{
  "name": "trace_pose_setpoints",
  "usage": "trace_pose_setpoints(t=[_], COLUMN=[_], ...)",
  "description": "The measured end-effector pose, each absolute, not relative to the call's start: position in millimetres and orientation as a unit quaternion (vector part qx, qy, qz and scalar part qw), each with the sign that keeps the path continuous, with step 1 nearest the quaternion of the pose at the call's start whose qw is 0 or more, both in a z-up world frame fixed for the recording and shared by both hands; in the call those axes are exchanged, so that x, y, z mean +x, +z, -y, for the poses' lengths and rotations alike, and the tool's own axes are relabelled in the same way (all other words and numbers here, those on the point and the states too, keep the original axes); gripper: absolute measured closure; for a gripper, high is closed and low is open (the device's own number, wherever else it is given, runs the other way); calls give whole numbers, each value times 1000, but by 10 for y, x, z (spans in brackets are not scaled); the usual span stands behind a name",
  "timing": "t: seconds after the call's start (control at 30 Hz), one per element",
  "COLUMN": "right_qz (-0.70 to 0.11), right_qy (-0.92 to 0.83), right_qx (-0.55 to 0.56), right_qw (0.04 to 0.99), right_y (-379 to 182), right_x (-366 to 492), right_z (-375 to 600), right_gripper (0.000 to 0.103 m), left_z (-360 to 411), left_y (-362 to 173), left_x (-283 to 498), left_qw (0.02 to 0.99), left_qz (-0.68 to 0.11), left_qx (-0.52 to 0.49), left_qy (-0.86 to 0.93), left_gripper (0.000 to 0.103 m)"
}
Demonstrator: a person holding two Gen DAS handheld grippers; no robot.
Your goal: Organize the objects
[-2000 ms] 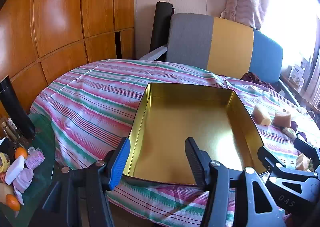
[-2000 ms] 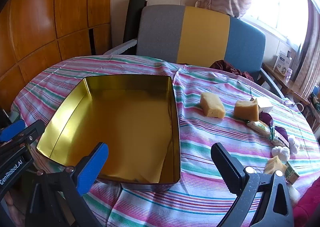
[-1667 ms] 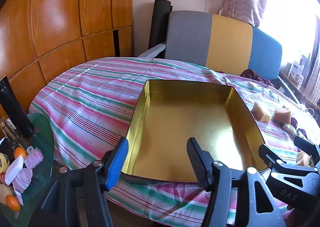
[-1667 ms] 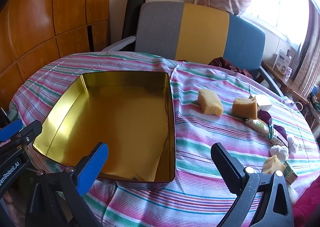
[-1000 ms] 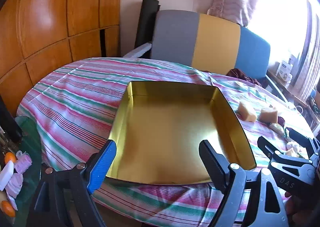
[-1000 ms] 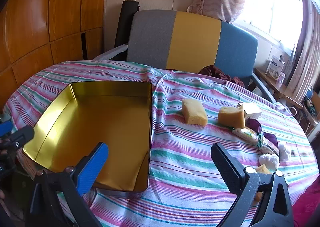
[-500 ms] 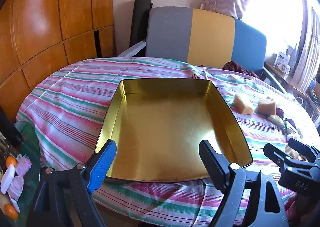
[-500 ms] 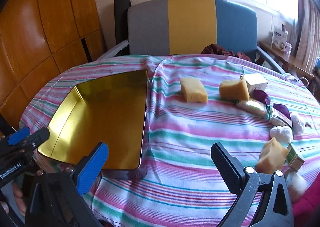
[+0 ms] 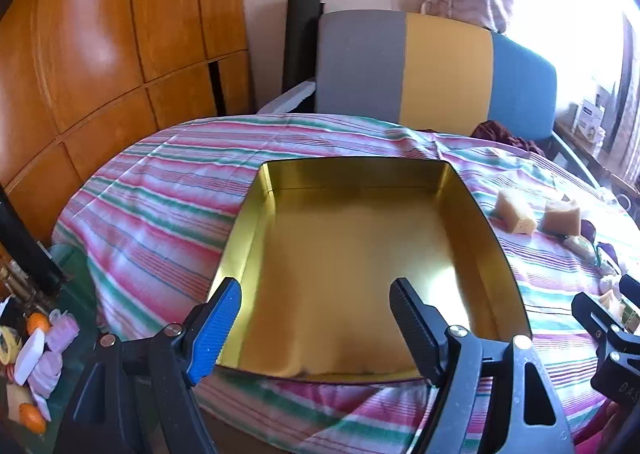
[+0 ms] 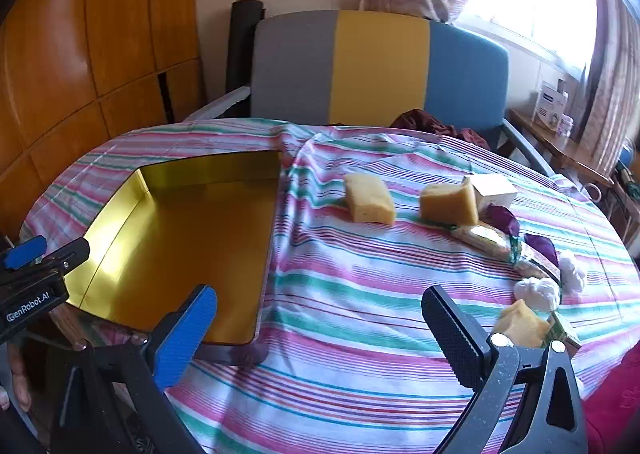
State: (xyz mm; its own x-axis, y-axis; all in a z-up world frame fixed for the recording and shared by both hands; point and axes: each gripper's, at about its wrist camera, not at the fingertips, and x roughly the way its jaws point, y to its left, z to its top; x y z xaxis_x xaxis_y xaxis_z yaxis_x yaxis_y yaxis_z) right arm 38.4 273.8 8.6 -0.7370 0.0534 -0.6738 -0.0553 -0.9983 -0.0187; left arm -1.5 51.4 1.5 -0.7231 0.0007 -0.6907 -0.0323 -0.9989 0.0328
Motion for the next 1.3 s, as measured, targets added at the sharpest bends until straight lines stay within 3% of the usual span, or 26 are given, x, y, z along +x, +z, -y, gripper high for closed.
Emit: trace_pose_setpoints(t=[0.27,0.4,0.53,0.97,1.3], right_qz=[-29,-36,-61,-105,-171], right_qy=[927,923,916,897,878], right_qx=[-368,-371,-381,-374,-379], right_qw=[68,93,112,212,237], right_y=[103,118,125,484,495], right_x=[403,419,439,816,1045], right_z=[-3120,-3376,-3696,-4851,-5440], right_gripper=[0,0,0,0,0], left_z=[-841,-1032,-1252,-2583,-3549], left_y=[-13,-23,-5,-156,-451], left_x=[-135,-168,-168,-83,194], left_qw=[69,101,139,395,492], left_qz=[-32,-38,-48,-84,-145], left_qx=[-383,-389,-388,-423,-421], left_qy=[921,915,910,811,748], left_gripper=[26,34,34,35,34])
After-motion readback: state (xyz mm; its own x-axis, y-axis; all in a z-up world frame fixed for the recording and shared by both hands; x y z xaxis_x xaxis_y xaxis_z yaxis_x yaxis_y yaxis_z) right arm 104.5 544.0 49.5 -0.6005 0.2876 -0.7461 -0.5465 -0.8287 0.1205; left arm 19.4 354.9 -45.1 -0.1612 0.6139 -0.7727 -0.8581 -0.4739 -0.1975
